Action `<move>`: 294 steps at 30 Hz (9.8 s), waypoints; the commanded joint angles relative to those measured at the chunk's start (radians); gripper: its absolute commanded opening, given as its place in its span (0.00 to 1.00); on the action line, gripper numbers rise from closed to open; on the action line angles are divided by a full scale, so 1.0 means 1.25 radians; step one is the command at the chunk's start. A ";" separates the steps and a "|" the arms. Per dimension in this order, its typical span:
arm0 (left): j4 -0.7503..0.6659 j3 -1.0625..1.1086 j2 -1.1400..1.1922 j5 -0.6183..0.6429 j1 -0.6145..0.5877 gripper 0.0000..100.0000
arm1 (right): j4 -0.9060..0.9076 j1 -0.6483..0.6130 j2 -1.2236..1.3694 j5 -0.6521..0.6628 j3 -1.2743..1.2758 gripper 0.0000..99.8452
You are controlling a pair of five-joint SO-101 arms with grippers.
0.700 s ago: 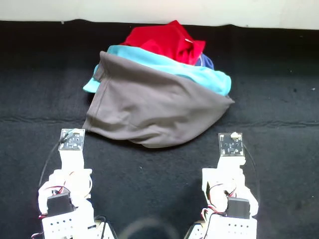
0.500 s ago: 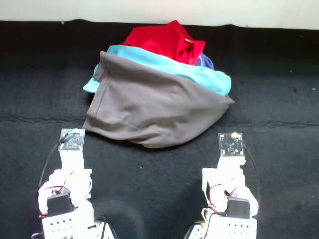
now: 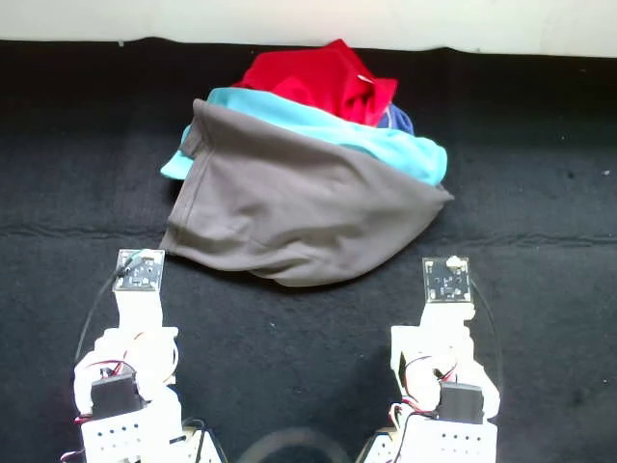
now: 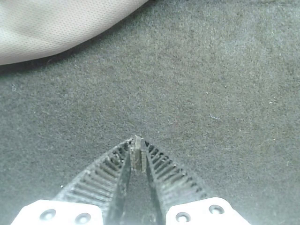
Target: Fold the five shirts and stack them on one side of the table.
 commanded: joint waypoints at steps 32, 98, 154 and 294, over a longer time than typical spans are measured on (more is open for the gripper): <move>-0.031 0.010 0.002 -0.004 0.009 0.01 | 0.012 -0.007 -0.012 -0.002 0.107 0.01; -0.065 -1.954 2.005 0.338 0.403 0.33 | 0.012 -0.007 -0.012 -0.002 0.107 0.01; 0.350 -2.599 2.006 0.009 -0.598 0.27 | 0.012 -0.007 -0.012 -0.002 0.107 0.01; 0.113 -2.036 2.147 0.273 0.344 0.34 | 0.334 0.186 0.841 0.151 -1.289 0.25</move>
